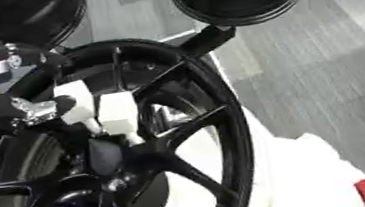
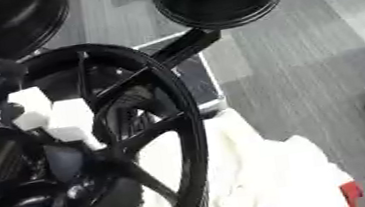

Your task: Pull the pin out of the wheel hub.

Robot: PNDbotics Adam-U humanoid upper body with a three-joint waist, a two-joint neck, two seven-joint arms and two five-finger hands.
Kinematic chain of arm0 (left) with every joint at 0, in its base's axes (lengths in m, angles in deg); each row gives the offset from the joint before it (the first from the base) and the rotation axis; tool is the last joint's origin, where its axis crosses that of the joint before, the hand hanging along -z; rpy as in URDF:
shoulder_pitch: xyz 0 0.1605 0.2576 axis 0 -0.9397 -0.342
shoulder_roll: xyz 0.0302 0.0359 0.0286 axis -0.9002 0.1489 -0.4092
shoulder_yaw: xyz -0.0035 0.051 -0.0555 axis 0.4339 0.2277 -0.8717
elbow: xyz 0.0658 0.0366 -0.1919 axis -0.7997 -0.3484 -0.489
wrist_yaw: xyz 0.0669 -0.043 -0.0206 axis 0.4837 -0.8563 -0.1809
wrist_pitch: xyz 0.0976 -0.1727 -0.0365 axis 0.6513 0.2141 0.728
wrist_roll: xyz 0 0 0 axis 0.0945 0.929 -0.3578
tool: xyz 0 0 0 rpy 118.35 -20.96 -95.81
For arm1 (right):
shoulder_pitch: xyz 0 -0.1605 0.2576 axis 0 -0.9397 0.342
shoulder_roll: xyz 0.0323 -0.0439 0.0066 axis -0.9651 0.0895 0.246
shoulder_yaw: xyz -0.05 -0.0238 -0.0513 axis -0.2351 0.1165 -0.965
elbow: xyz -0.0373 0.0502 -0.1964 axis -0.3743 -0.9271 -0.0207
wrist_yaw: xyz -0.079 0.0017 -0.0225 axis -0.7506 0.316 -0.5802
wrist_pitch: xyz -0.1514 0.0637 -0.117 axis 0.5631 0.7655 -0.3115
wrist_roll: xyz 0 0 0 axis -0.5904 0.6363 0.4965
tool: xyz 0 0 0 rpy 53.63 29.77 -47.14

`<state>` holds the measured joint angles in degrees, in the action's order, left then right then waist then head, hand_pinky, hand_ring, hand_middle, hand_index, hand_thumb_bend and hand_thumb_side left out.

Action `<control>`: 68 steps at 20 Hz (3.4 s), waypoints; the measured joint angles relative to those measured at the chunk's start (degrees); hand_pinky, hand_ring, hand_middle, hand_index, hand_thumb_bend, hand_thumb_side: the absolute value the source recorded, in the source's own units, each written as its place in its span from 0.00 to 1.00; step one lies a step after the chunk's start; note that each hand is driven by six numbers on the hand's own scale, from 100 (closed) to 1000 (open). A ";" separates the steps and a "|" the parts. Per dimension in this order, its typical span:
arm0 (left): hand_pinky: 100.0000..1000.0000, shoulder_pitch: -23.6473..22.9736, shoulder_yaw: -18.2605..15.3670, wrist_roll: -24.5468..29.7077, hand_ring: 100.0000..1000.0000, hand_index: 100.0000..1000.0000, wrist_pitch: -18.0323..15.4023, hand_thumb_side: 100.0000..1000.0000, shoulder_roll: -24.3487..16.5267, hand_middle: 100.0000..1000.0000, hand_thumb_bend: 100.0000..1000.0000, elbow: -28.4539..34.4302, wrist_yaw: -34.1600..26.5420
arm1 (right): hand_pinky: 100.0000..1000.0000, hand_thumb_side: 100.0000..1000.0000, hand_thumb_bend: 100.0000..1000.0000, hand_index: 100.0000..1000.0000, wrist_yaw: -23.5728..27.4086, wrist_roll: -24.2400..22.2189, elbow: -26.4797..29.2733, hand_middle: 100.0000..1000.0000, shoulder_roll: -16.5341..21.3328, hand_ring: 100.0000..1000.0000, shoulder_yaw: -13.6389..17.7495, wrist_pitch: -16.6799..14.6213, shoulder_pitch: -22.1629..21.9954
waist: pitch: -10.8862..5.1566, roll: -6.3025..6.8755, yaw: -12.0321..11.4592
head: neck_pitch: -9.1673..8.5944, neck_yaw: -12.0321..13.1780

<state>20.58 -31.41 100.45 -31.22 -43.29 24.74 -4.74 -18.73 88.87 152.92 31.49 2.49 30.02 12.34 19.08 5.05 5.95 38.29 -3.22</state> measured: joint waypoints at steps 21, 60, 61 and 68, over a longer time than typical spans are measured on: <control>0.95 -0.99 0.15 1.12 0.92 0.96 -1.18 0.75 0.14 0.78 0.30 -2.18 2.23 | 0.74 0.54 0.00 0.65 0.52 0.47 0.00 0.46 -1.48 0.54 0.01 0.46 0.79 | 1.59 0.16 0.83 | -1.05 0.24; 0.54 -3.70 -8.35 -28.76 0.37 0.43 0.36 0.26 1.12 0.11 0.00 2.26 -14.16 | 0.75 0.55 0.00 0.66 0.53 1.23 0.00 0.46 -3.48 0.54 0.14 1.23 1.27 | 2.87 0.04 0.31 | -1.66 0.00; 0.54 -3.95 -9.69 -29.97 0.37 0.43 0.55 0.26 1.10 0.11 0.00 2.42 -15.30 | 0.75 0.55 0.00 0.66 0.53 1.23 0.00 0.46 -3.50 0.54 0.22 1.23 1.26 | 2.87 0.00 0.25 | -1.66 -0.04; 0.57 -8.58 -21.89 -41.09 0.39 0.45 1.10 0.38 -0.68 0.12 0.00 -2.10 -21.47 | 0.75 0.54 0.00 0.66 0.48 1.53 0.00 0.46 -3.53 0.54 0.76 0.92 0.70 | 2.86 -0.64 -1.07 | -1.56 -0.59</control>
<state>12.00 -53.29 59.36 -30.12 -43.97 22.63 -26.22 -18.25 90.40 152.92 27.96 3.25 30.94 13.04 21.94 4.42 4.87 36.73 -3.80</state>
